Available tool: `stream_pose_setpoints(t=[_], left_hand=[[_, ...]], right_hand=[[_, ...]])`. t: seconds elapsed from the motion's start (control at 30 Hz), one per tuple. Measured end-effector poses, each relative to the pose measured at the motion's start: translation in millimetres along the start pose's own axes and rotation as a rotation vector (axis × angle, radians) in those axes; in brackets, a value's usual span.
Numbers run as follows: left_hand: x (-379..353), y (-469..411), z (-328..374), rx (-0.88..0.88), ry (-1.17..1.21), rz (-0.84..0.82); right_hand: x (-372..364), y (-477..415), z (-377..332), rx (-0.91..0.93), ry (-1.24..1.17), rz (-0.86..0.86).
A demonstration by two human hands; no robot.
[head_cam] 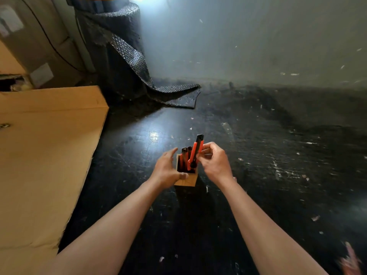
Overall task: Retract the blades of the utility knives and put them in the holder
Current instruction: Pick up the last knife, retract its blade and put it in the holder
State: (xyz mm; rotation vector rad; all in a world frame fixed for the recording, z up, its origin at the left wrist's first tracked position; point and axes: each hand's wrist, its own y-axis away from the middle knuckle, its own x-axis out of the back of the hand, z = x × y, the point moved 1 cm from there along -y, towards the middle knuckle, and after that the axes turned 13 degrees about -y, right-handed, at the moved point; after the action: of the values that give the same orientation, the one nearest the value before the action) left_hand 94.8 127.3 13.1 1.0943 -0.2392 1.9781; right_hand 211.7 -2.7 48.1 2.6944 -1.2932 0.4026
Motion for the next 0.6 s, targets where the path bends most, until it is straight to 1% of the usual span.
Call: stream_pose_setpoints(t=[0.2,0.4,0.6], left_hand=[[-11.0,-15.4,-11.2,0.011,0.096,-0.072],[-13.5,-21.3,-17.8,0.016,0.110,-0.057],[-18.4,-24.1,-22.2,0.033,0.130,-0.058]], right_hand=[[-12.5,-7.7,27.4,-0.087,0.053,-0.027],[-17.2,-12.1,35.5,-0.155,0.106,-0.073],[-17.5,-14.7,32.8,-0.156,0.187,-0.080]])
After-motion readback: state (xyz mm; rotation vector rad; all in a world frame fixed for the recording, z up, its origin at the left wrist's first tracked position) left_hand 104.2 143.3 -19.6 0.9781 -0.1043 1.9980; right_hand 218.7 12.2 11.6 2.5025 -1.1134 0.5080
